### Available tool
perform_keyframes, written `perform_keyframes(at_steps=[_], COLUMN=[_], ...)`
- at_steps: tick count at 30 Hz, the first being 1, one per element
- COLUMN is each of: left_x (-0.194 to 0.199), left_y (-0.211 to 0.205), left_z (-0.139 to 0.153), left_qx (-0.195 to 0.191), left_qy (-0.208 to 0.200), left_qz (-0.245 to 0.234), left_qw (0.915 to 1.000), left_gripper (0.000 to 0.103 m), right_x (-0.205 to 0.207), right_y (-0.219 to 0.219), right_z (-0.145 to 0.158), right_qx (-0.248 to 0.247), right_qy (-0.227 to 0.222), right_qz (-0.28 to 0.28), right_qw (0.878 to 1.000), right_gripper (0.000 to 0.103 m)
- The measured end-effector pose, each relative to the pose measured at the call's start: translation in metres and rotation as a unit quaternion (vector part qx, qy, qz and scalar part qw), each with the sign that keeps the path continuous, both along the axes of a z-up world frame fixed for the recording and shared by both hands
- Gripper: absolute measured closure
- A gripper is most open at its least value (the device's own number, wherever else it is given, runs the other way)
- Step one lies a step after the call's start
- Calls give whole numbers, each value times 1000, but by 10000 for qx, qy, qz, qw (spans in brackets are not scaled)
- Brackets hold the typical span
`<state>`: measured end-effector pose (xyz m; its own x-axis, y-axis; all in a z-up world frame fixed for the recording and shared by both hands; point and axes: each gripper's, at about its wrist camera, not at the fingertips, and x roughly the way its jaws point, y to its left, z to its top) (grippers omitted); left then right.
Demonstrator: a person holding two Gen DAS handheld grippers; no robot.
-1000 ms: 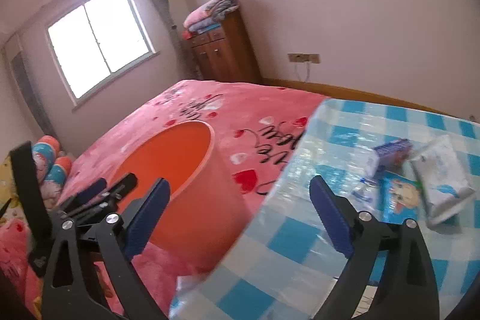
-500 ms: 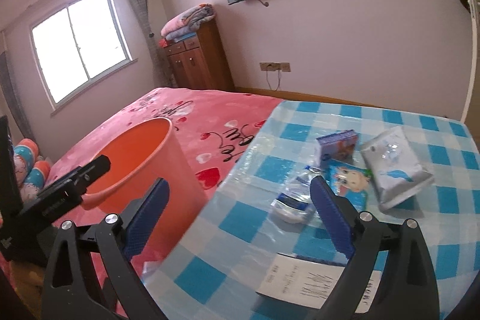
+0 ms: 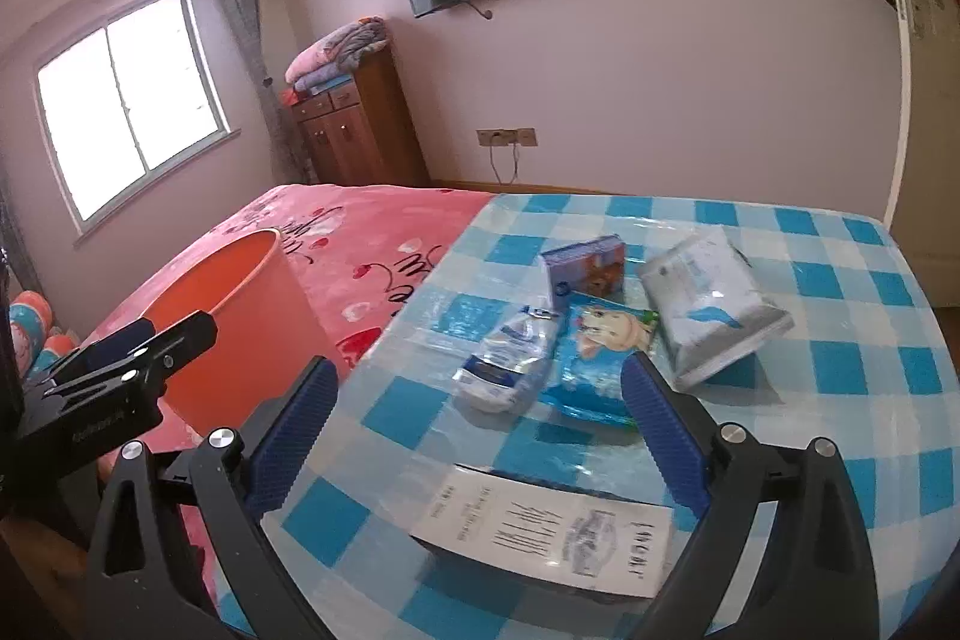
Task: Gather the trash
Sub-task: 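Move both open tools back over the remaining items on the table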
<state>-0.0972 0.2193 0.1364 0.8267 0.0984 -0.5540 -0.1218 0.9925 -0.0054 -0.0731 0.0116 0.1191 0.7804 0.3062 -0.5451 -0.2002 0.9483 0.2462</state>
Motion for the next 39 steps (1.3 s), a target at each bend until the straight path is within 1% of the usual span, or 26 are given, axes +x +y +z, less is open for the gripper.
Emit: perform_keyframes(at_steps=[4,10,15,24,34,39], left_x=[4,8,15,29,61,78], left_y=[-19,-43,-59,-82,-109,-122], left_z=[-3,-8,-13,-22,-40,-48], left_qx=[153,267,345,313,314,349], left_qy=[67,166,290,529,875,983], left_qz=[-149,-341,-411,-595,-793,-901], left_qw=[9997,9989,9981,9963,9925,9905], left_gripper=[13,13,13,13,13,13], right_x=[-2,-5,-5,1,13,19], right_y=[-15,-37,-57,-89,-122,-139], right_z=[-5,-12,-22,-42,-61,-69], right_qx=[60,162,290,314,416,490], right_qy=[36,83,171,334,513,646], right_qz=[-107,-258,-394,-603,-800,-923], right_qw=[9999,9995,9987,9971,9946,9924], right_gripper=[9,9,9,9,9,9])
